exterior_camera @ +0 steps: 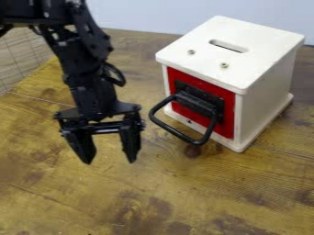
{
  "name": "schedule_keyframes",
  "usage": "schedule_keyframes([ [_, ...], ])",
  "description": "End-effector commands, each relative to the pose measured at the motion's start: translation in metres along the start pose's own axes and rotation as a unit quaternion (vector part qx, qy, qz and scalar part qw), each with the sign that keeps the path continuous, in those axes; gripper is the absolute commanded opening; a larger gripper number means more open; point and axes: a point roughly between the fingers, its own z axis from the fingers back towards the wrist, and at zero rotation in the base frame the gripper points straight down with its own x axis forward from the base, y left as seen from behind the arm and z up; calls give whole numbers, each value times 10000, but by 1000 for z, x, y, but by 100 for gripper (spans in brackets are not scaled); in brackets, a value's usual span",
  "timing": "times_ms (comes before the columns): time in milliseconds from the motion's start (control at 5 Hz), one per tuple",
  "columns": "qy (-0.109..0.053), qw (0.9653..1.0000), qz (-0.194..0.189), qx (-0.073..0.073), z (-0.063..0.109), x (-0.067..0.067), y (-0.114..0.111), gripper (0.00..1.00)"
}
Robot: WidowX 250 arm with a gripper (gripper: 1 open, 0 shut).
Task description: Open the drawer
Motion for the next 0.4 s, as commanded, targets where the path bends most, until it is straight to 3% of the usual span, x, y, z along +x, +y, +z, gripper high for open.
schedule_keyframes([
  [0, -299, 9991, 211, -191, 23, 7, -1, 100],
  [200, -280, 9989, 312, -212, 28, 9, -1, 100],
])
